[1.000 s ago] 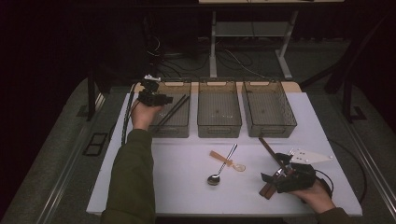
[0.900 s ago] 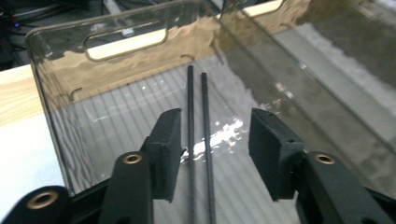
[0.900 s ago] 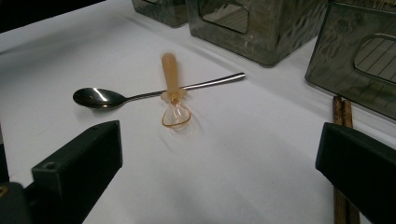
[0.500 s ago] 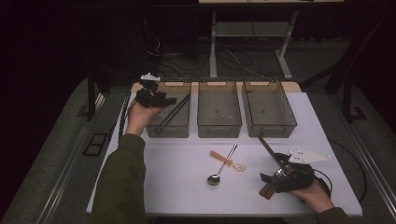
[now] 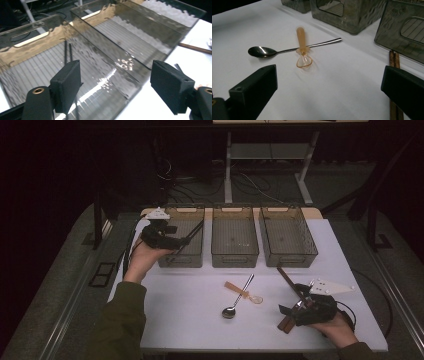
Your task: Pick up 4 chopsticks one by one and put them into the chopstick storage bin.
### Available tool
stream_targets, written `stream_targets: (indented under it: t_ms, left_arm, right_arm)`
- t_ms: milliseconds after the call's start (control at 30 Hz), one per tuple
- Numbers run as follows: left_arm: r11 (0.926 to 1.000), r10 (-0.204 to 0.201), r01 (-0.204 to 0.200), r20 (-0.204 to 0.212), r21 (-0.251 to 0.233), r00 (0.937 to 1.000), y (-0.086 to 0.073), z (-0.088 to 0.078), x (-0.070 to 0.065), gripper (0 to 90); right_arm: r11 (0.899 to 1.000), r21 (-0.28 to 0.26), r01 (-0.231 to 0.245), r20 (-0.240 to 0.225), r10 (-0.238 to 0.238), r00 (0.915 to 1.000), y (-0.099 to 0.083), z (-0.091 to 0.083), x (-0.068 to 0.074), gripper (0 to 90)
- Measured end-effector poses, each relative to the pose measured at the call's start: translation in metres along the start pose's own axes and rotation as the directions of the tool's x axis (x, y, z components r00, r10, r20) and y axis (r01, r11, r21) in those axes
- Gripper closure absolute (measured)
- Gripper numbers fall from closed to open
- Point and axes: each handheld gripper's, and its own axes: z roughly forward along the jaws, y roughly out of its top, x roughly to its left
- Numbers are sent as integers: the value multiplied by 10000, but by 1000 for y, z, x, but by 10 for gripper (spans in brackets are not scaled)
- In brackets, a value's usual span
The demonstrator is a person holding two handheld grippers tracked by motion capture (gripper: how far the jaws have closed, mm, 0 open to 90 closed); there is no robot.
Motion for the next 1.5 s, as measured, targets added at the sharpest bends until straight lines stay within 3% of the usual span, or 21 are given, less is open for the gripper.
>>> stream_targets:
  t_ms: [233, 500, 900, 1200, 1367, 1500]
  left_arm:
    - [9995, 271, -270, 47, -144, 9996, -17, -9, -20, 173]
    - [9989, 446, -436, 589, -184, 9973, -46, -9, -46, 122]
    - [9952, 975, -971, 1060, -92, 9896, -81, -7, -75, 17]
    - [9941, 1063, -1021, 1384, -374, 9847, -106, -13, -89, 0]
    - [9963, 767, -698, 1553, -498, 9849, -121, -15, -94, 0]
    - [9948, 934, -854, 1626, -558, 9823, -126, -19, -97, 0]
  right_arm:
    - [10000, -1, 10, -2, -10, 10000, 0, 0, 1, 3]
    - [10000, 7, 3, 19, -3, 10000, 0, 1, 1, 3]
    - [10000, -83, -48, 10, 48, 10000, 1, 0, -3, 3]
    - [9995, -261, -150, -62, 149, 9999, 1, -2, -4, 3]
    - [9991, -337, -267, -104, 264, 9996, 1, -2, -5, 3]
    - [9989, -411, -239, -157, 232, 9996, 2, -3, -6, 3]
